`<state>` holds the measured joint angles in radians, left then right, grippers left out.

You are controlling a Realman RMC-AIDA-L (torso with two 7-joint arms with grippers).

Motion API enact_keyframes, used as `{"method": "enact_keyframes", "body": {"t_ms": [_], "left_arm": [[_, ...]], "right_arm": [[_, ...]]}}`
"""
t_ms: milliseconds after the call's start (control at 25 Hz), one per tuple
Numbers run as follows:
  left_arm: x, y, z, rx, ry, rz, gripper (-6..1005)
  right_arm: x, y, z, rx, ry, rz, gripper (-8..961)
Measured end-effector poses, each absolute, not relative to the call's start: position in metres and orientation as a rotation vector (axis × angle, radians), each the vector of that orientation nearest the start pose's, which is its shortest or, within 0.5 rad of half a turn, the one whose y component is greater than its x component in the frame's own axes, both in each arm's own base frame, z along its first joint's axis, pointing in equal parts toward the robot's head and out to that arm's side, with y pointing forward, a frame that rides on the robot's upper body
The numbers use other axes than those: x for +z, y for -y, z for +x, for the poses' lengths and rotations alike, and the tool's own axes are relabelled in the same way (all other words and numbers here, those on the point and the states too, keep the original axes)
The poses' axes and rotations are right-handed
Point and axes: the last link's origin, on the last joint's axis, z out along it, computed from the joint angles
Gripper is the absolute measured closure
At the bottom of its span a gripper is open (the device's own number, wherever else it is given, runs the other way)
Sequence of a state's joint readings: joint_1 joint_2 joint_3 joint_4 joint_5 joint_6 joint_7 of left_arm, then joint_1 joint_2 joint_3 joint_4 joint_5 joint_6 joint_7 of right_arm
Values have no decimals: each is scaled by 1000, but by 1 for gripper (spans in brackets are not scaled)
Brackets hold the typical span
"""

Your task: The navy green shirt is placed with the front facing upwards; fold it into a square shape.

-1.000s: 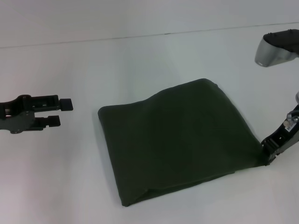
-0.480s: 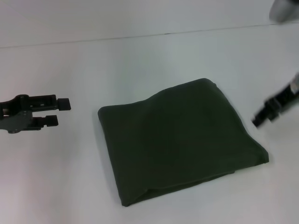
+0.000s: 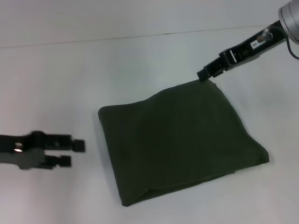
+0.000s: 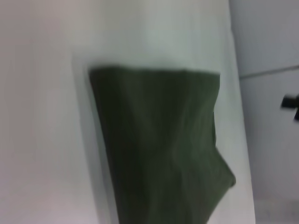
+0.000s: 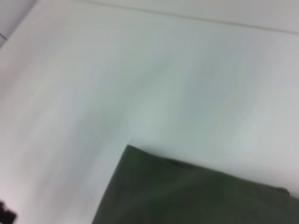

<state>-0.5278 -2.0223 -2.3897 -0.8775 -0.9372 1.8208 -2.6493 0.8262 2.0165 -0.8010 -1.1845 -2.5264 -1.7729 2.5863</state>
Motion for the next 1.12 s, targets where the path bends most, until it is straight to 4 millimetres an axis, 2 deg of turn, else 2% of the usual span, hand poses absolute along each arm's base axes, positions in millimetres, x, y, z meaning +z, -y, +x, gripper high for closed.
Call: {"method": "enact_keyframes", "body": {"t_ms": [120,160,200,480,640,1120], "left_arm": [[25,-309,-254,-345,2193,-2383,188],[11,-312,-247,-334,2181,-2398,188],[7,-314,-245,-332,2176,-2397,188],[-26,-327,-244,-240,2189,-2346,188],[-39,-332,-245,-189,2180,-2325,187],[-57,-334,-238,-141,2175,-2342,188]], "right_arm": [[80,-395,162,-16,-1354,-2511,469],[80,-396,162,-13,-1352,-2509,469],[80,-396,162,-11,-1352,-2509,469],[78,-394,165,-5,-1370,-2506,468],[79,-393,168,0,-1381,-2500,468],[80,-394,170,19,-1396,-2487,468]]}}
